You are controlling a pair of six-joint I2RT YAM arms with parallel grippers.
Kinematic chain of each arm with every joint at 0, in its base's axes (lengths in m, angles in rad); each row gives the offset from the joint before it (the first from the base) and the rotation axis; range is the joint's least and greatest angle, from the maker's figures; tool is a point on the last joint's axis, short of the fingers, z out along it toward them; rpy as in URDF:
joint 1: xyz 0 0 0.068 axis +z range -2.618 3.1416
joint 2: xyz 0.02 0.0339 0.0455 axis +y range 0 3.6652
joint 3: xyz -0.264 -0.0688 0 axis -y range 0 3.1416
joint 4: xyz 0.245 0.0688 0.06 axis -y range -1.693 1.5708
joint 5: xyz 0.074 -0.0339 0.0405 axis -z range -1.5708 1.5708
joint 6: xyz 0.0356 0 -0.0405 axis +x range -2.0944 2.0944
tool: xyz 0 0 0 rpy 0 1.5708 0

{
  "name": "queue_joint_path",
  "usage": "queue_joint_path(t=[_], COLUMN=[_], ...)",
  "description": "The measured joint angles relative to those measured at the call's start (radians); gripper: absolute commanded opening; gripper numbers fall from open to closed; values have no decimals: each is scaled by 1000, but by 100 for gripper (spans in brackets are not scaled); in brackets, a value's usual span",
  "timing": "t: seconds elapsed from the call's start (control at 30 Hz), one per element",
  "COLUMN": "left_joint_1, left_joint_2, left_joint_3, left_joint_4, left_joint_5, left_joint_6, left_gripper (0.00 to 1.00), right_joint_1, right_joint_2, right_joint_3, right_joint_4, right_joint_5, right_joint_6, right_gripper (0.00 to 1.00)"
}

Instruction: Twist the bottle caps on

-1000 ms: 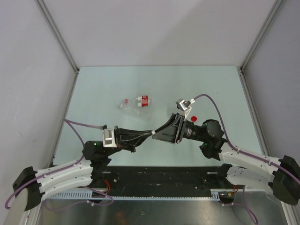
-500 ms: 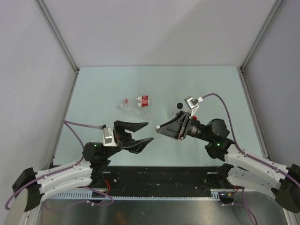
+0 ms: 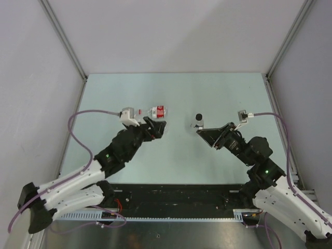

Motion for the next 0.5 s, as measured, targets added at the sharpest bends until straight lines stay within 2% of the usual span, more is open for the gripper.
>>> queue_joint_path(t=[0.1, 0.2, 0.5], left_joint_1=[86, 149, 235], left_joint_2=[146, 274, 534], left_joint_3=[85, 116, 197], left_joint_4=[-177, -288, -397], left_joint_5=[-23, -31, -70], left_joint_6=[-117, -216, -498], left_gripper=[99, 100, 99], right_joint_1=[-6, -11, -22], right_joint_2=[-36, -53, -64], right_joint_3=[0, 0, 0], right_joint_4=[-92, -152, -268], right_joint_5=[67, 113, 184], right_joint_6=[-31, -49, -85], right_gripper=[32, 32, 34])
